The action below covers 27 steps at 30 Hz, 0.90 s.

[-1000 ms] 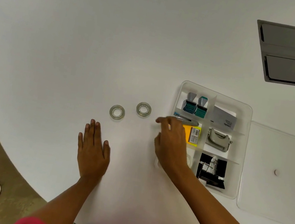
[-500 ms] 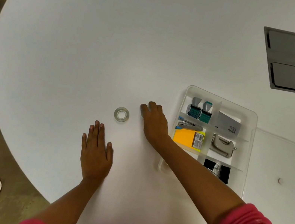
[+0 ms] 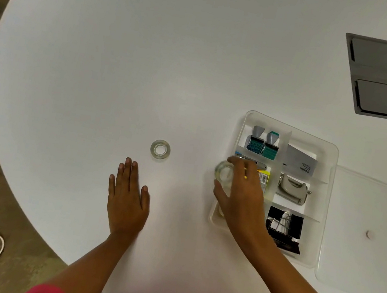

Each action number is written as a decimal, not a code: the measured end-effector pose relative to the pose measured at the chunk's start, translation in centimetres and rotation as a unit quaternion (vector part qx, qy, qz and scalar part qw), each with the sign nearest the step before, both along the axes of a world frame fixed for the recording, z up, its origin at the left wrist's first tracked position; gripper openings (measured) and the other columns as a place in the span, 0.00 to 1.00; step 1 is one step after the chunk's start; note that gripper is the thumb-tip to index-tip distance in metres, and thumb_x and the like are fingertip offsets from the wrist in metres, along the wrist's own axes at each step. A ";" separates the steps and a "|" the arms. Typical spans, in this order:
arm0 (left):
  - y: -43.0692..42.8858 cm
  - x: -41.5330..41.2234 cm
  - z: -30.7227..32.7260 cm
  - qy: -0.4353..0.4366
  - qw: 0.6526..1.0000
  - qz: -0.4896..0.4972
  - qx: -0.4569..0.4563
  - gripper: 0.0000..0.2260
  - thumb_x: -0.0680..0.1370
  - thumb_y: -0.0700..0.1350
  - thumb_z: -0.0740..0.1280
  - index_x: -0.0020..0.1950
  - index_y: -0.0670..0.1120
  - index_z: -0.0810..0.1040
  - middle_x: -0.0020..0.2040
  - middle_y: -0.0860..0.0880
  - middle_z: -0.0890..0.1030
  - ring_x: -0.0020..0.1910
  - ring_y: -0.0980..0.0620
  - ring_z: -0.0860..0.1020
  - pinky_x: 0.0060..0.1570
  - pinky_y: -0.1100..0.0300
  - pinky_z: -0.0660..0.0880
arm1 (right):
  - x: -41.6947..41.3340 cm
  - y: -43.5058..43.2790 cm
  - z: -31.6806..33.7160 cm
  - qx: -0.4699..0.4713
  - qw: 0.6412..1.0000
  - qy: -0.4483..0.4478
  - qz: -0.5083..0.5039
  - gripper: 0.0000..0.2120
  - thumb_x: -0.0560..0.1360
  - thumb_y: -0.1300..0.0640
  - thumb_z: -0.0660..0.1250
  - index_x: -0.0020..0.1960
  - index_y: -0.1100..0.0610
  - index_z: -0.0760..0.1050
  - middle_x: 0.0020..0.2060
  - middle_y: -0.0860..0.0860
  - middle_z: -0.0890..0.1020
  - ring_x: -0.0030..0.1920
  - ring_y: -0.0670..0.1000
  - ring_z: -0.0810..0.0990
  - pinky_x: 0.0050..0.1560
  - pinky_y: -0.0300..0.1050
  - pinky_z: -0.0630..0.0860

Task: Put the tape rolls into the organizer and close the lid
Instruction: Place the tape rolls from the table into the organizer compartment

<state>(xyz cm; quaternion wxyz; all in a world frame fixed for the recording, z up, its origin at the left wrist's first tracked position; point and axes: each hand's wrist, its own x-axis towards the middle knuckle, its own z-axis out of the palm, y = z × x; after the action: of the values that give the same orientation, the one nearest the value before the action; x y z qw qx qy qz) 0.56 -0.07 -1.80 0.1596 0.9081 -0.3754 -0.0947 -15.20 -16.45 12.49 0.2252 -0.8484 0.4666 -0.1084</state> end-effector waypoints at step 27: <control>0.0 -0.1 0.0 0.003 1.000 0.001 -0.008 0.27 0.79 0.47 0.51 0.77 0.43 0.52 0.78 0.44 0.56 0.77 0.49 0.50 0.75 0.48 0.51 | -0.6 1.0 -0.3 0.029 0.975 0.222 0.007 0.12 0.78 0.60 0.63 0.61 0.60 0.71 0.55 0.57 0.77 0.53 0.55 0.77 0.48 0.45 0.78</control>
<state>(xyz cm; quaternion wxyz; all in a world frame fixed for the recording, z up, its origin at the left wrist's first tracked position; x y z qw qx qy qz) 0.50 -0.11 -1.78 0.1677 0.9069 -0.3748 -0.0943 -15.81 -15.48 12.19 0.1407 -0.8478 0.5018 0.0981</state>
